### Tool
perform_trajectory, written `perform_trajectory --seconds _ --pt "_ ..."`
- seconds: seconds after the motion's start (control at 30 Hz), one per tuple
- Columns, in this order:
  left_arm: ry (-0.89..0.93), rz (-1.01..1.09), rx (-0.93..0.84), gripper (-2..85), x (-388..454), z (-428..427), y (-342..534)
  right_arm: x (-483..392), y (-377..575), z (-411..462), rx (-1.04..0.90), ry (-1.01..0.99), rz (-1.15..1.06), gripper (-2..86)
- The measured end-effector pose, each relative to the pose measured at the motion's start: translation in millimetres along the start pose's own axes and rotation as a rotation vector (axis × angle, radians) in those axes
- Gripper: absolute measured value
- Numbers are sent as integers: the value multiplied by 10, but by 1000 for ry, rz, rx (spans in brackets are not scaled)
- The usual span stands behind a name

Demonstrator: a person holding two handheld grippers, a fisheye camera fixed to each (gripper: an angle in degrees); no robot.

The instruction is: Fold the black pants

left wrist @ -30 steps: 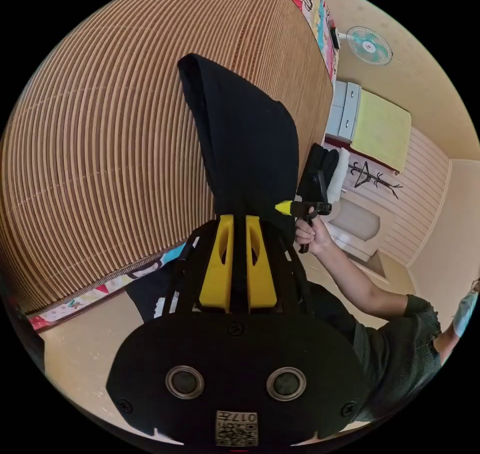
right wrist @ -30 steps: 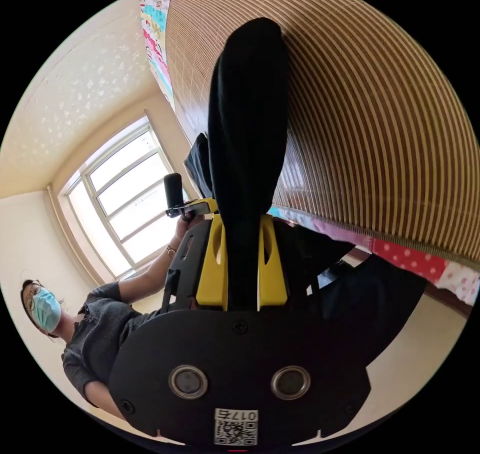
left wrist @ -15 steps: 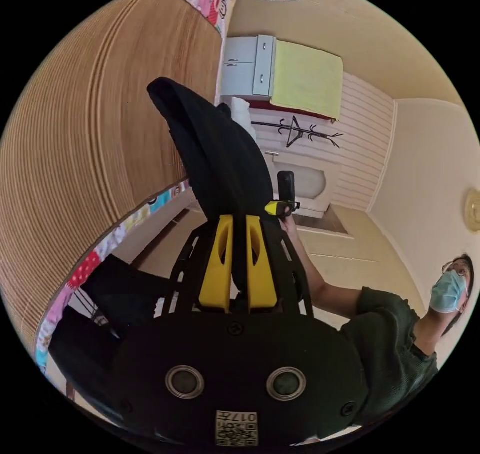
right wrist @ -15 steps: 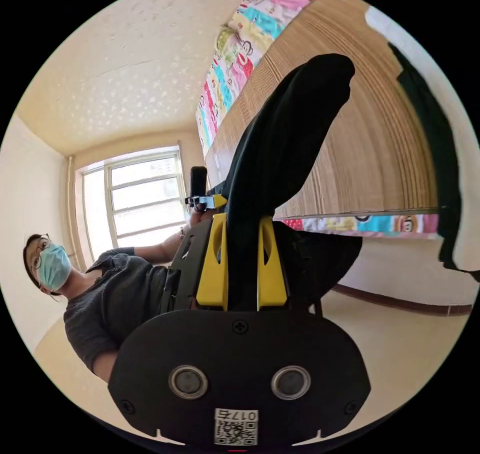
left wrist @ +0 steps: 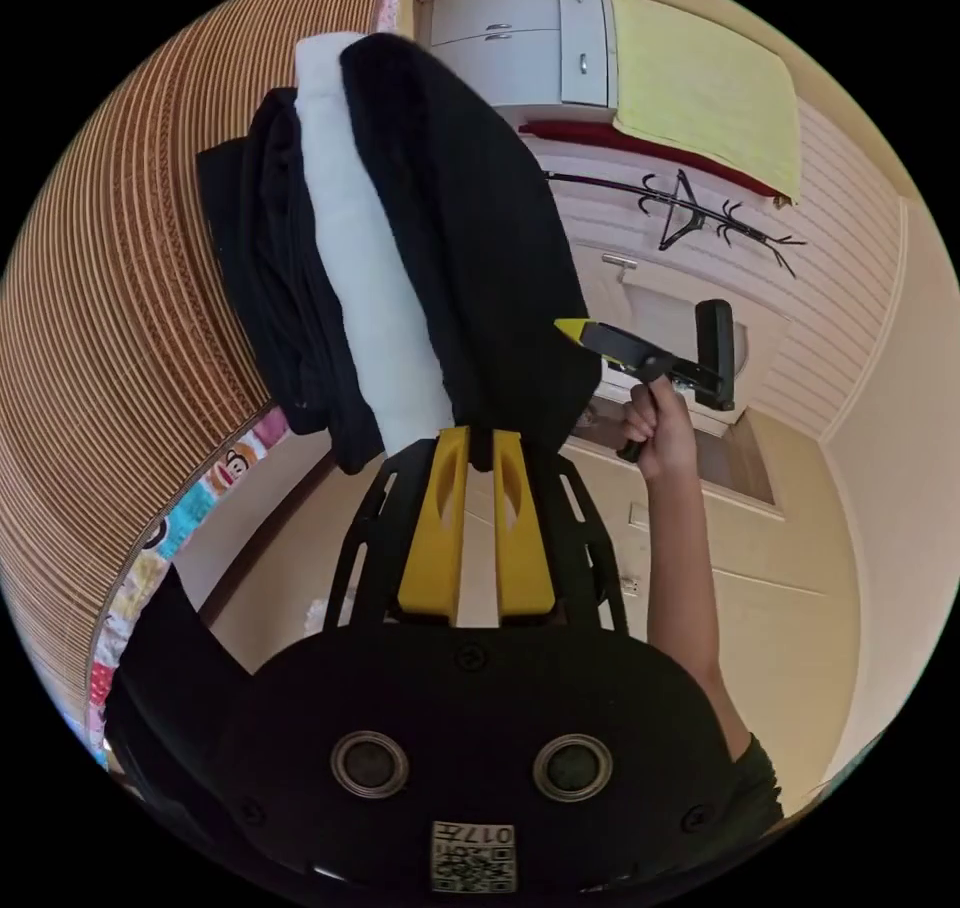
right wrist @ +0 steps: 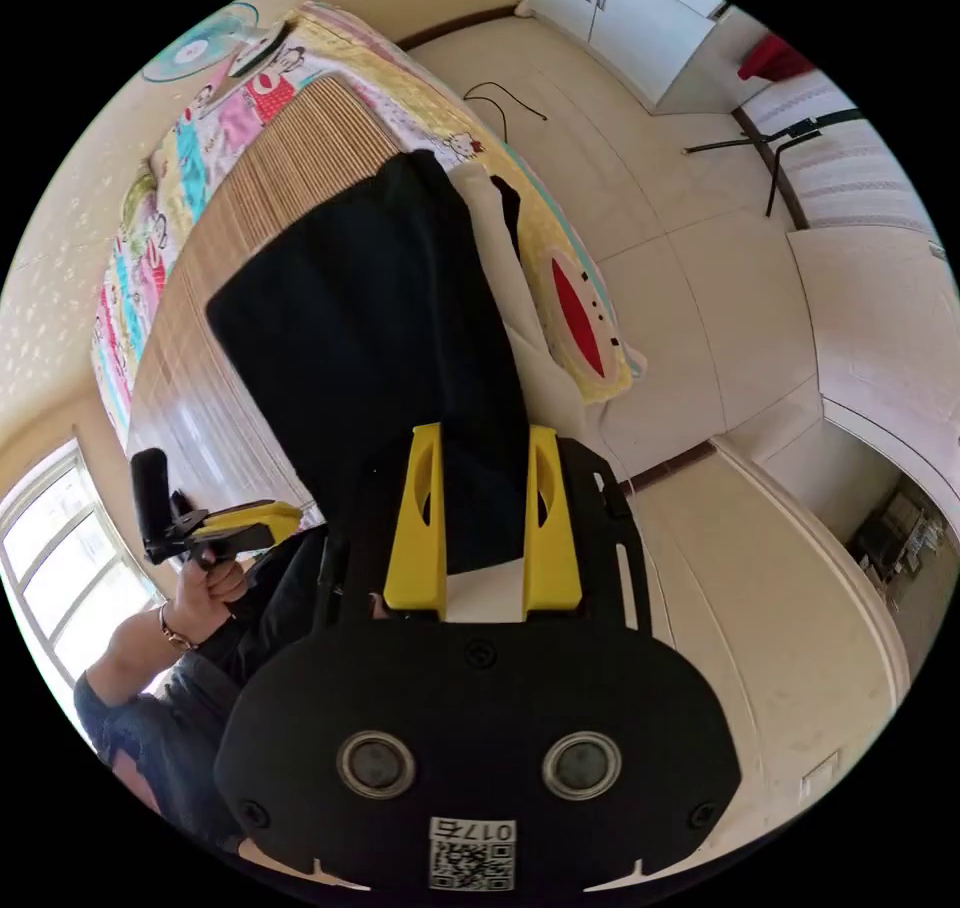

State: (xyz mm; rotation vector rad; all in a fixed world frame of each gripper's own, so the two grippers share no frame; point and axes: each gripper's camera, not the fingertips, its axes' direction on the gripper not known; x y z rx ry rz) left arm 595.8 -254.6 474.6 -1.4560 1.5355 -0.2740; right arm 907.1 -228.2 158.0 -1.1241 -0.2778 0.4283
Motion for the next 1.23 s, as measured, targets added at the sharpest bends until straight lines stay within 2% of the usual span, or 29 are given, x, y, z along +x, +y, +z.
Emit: perform_trajectory --seconds 0.13,0.23,0.27,0.33,0.4,0.43,0.5,0.6,0.73,0.83,1.03,1.13,1.23 --pt "-54 114 -26 47 -342 -459 347 126 441 -79 192 -102 64 107" --pt "-196 123 10 46 -782 -1349 946 158 1011 -317 393 -158 155 79" --pt "-235 59 54 45 -1019 -1786 1273 112 1273 -383 480 -199 159 70" --pt "-184 -76 165 44 -1409 -2466 1867 -15 1617 -382 575 -253 169 52" --pt "-110 -223 396 42 -1731 -3238 2821 -226 1853 -240 604 -318 166 33" --pt "-117 -248 445 42 -1758 -3380 3058 -429 1953 -94 604 -363 124 23" --pt "-228 -348 547 40 -1749 -3705 3852 -801 2026 195 574 -420 54 15" --pt "-306 -398 643 31 -1627 -3752 4606 -1531 1941 840 431 -500 -91 10" --pt "-327 -466 793 23 -1554 -3610 5362 -2577 1796 1535 272 -838 -231 6" --pt "-365 -585 917 29 -1573 -3568 5947 -3374 1803 1779 165 -941 -336 4" --pt "-504 -756 1105 55 -1651 -4183 7090 -4667 2002 2153 -24 -879 -558 4" --pt "-498 -823 1128 67 -1941 -4702 7600 -4930 2117 2327 -38 -815 -510 3" --pt "-520 -905 1106 79 -2236 -5188 8011 -5082 2208 2473 -69 -854 -509 3"
